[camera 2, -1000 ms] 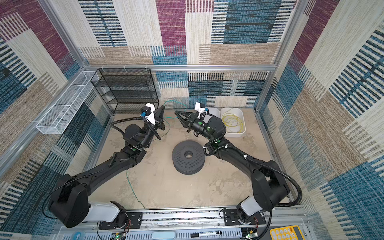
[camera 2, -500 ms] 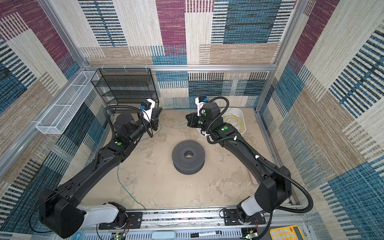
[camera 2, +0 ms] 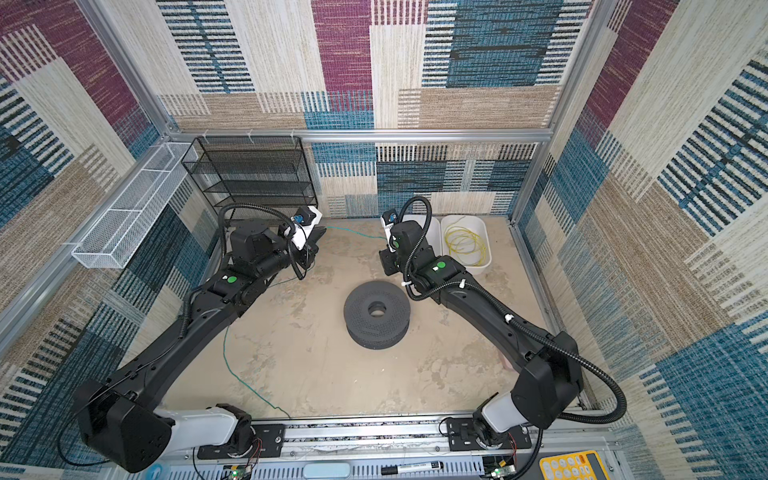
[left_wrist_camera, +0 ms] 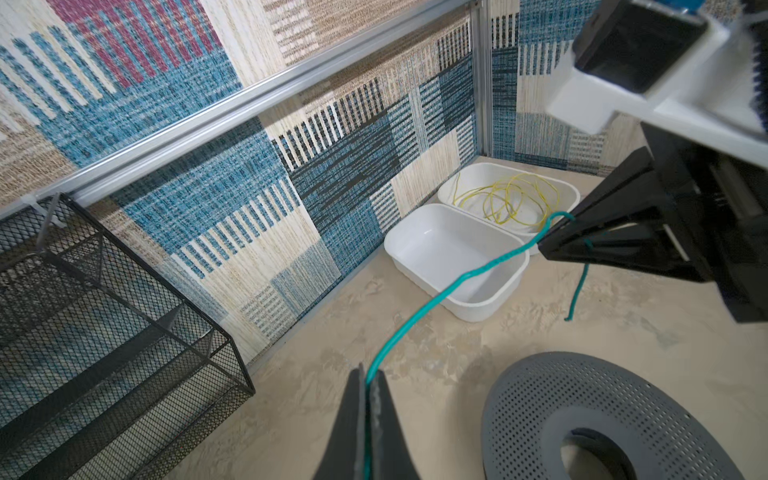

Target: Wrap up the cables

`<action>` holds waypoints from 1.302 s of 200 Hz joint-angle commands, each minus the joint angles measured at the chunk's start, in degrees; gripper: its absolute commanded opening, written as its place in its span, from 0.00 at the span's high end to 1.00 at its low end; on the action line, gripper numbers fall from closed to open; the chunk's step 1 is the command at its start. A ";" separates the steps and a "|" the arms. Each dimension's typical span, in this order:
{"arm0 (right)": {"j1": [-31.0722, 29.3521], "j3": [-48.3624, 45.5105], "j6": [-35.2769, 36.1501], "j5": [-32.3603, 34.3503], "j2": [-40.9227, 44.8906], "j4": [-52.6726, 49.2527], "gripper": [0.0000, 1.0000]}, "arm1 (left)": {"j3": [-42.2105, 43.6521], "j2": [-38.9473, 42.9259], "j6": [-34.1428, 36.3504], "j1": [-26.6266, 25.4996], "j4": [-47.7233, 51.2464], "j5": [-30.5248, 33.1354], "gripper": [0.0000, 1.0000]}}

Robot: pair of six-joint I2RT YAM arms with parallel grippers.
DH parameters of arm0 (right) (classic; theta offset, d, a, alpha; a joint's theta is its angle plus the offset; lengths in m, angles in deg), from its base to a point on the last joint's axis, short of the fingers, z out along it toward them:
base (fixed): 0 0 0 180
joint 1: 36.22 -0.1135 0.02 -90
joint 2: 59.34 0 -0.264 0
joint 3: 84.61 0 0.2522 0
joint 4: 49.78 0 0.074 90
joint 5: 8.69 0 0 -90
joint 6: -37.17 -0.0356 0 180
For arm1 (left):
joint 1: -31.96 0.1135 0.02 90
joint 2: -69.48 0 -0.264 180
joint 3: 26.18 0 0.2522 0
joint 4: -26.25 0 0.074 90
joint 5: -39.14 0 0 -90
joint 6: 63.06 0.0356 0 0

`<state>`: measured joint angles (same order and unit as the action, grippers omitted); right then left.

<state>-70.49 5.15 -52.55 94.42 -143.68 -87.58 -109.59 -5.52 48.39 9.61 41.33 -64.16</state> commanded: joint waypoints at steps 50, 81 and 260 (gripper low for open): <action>-0.28 -3.91 7.49 14.45 4.92 -1.63 0.79 | -0.36 0.05 -2.43 2.35 -5.71 8.47 1.00; -0.28 -2.89 1.49 -4.53 8.93 2.97 0.54 | 5.10 -0.13 -15.58 2.26 -14.08 8.74 1.00; 3.77 -30.96 -103.05 -24.04 11.51 71.10 0.14 | 25.65 1.79 -30.55 -1.77 -51.28 15.65 1.00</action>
<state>-66.49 -28.68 -142.91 75.14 -128.18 -29.48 -84.65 -4.32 16.48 8.78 -5.44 -49.54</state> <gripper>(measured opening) 0.859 0.049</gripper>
